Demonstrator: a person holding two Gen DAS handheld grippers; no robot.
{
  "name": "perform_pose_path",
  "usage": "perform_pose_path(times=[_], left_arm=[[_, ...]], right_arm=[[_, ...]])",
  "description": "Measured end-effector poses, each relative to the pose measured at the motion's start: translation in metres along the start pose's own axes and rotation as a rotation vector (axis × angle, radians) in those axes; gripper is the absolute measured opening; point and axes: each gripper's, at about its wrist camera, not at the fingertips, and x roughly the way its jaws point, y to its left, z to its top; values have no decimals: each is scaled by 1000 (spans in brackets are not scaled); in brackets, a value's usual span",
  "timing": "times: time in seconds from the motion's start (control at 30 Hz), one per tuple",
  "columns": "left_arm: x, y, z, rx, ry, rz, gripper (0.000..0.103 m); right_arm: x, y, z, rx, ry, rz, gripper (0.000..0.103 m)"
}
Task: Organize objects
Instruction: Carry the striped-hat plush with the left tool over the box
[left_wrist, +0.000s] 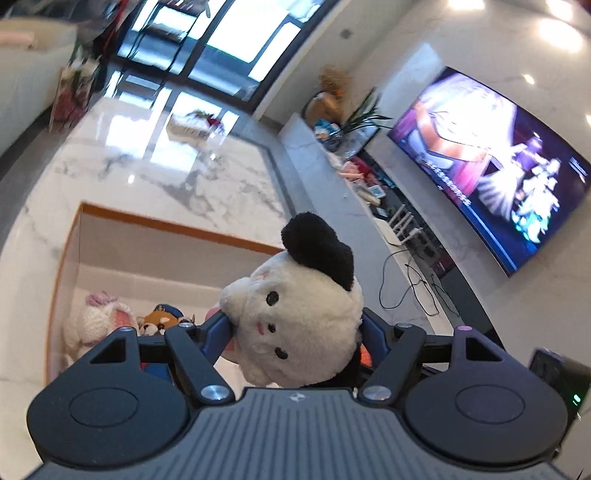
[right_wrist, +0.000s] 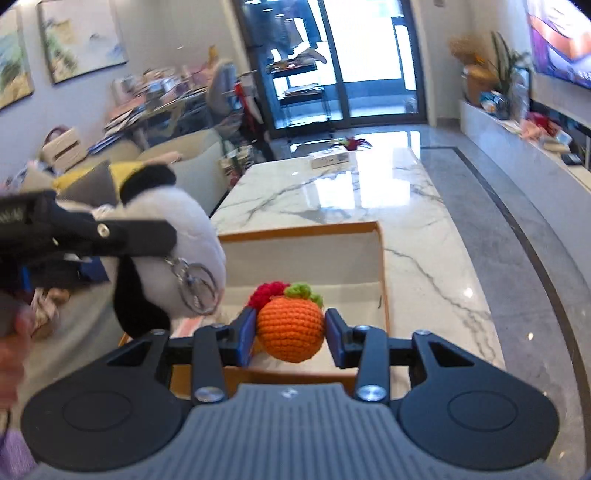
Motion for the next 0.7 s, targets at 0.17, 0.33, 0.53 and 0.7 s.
perform_pose_path(times=[0.17,0.33,0.53,0.7], left_arm=[[43,21,0,-68,78,6,85],[79,42,-7,-115,158,59,85],[104,58,-16,-162,231,72,87],[119,66,-27,-155,286,115,88]], right_arm=[[14,-8,3,54,4,2,42],[36,-21,0,112,42,-2,42],[55,-32,-8,121,77,-15,42],[65,-38,-14,133,109,-12,42]])
